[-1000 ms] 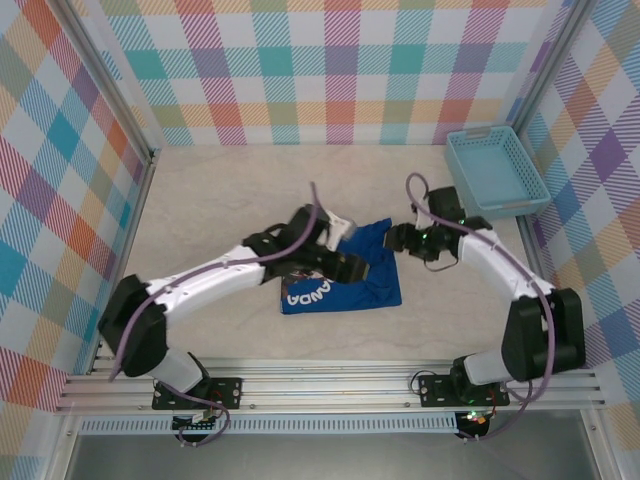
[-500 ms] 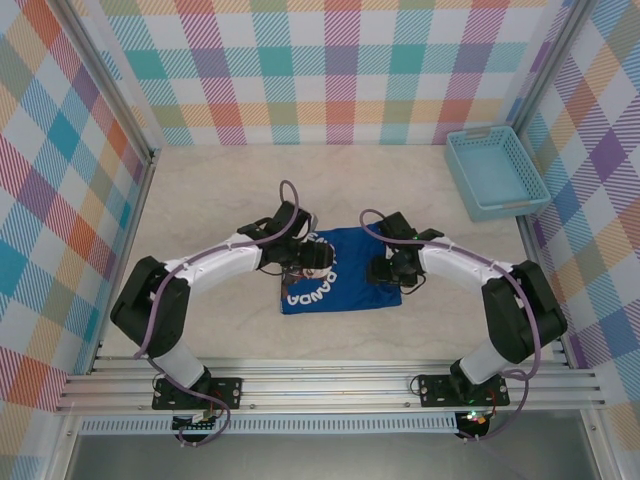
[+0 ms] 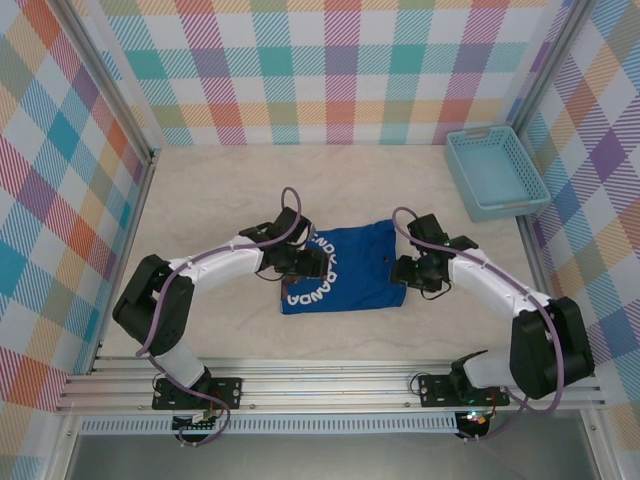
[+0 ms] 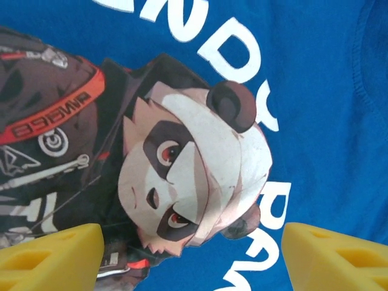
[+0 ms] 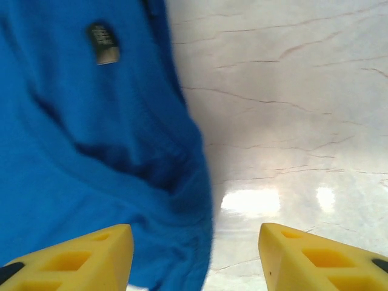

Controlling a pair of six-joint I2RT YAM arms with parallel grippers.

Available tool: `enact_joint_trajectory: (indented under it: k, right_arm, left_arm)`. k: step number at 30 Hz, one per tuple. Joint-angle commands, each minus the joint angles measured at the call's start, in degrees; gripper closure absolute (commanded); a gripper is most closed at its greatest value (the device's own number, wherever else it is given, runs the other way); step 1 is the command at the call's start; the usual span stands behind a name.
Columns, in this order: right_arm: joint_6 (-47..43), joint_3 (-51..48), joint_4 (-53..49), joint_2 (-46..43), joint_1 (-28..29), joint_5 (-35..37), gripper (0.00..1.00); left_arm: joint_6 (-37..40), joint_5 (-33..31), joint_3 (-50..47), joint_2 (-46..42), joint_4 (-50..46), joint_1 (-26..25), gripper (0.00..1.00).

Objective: Fold the inside-out t-shirt

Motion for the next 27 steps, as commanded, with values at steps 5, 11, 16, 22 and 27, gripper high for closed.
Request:
enact_joint_trajectory:
  k: [5, 11, 16, 22, 27]
  right_arm:
    - [6.46, 1.5, 6.71, 2.65, 7.49, -7.95, 0.56]
    - [5.78, 0.64, 11.39, 10.45, 5.16, -9.22, 0.6]
    - [0.99, 4.07, 12.09, 17.42, 1.27, -8.82, 0.63]
    - [-7.24, 18.16, 8.61, 29.31, -0.37, -7.35, 0.64]
    - [-13.14, 37.06, 6.39, 39.84, 0.54, -11.33, 0.65]
  left_arm:
    - [3.23, 1.89, 10.07, 8.16, -1.0, 2.89, 0.23]
    - [3.57, 2.67, 13.88, 16.26, -5.39, 6.29, 0.25]
    - [2.64, 4.25, 5.76, 12.53, -4.45, 6.19, 0.26]
    - [-4.41, 5.21, -9.23, -0.97, 0.13, 2.25, 0.25]
    - [-10.13, 3.73, -13.66, -8.07, 3.63, -8.18, 0.24]
